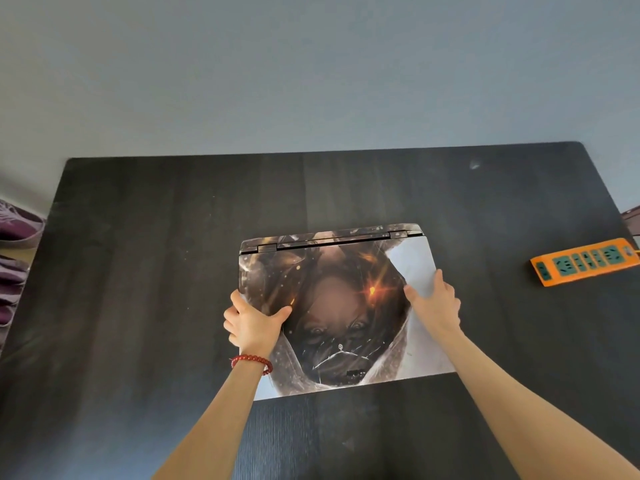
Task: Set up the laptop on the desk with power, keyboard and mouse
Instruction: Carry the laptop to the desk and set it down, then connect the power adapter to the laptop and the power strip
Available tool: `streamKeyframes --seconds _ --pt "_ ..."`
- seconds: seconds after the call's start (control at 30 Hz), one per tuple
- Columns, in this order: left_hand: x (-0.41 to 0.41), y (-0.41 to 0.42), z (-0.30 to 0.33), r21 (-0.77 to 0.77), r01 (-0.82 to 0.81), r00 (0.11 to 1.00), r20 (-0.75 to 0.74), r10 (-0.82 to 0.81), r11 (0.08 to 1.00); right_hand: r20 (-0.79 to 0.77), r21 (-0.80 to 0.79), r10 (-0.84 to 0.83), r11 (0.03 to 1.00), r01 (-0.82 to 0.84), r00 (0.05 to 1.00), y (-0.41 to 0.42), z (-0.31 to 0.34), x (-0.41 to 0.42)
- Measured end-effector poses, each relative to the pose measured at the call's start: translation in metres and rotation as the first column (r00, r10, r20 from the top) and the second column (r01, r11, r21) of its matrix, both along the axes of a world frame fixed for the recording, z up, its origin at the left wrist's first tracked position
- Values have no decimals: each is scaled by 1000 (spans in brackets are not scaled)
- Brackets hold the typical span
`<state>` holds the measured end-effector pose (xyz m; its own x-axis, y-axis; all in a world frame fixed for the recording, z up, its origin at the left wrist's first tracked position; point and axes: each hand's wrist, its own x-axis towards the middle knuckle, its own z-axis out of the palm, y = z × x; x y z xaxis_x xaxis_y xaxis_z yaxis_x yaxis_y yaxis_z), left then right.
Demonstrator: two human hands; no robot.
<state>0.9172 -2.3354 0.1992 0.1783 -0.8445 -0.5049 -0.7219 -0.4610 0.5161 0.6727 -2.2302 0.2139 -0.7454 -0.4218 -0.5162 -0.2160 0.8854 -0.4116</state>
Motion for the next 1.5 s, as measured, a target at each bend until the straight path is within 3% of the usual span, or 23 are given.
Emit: streamKeyframes --seconds 0.3,0.43,0.53,0.63,0.7,0.8,0.93,1.03,1.27,1.4,1.5 --pt "1 10 6 -9 129 974 188 -125 992 -91 111 204 975 -194 975 9 2 8" --pt "12 20 20 -119 253 934 289 -210 960 -246 161 505 863 -479 827 12 14 26" --pt "26 42 33 -262 283 941 260 -215 923 -261 10 607 779 -626 751 13 23 61" --pt "57 79 46 -329 205 965 224 -134 922 -189 -146 730 640 -754 656 18 34 109" --pt "91 111 53 -352 80 985 174 -18 932 -147 -190 827 515 -836 543 23 38 150" --pt "133 149 61 -329 -77 986 114 121 941 -77 -248 899 401 -882 430 32 42 197" --pt "223 229 73 -385 -279 924 142 355 880 21 -307 986 161 -938 163 61 51 289" --pt "289 300 75 -412 -469 832 89 547 781 40 -319 999 1 -948 -12 92 51 364" --pt "416 422 46 -342 -731 629 -4 777 590 83 -248 948 -279 -928 -307 165 27 517" --pt "472 474 22 -242 -801 570 -27 821 548 86 -164 880 -450 -878 -467 204 -1 587" --pt "508 494 -7 -162 -833 541 -31 841 530 -19 -41 793 -610 -792 -609 216 -33 635"
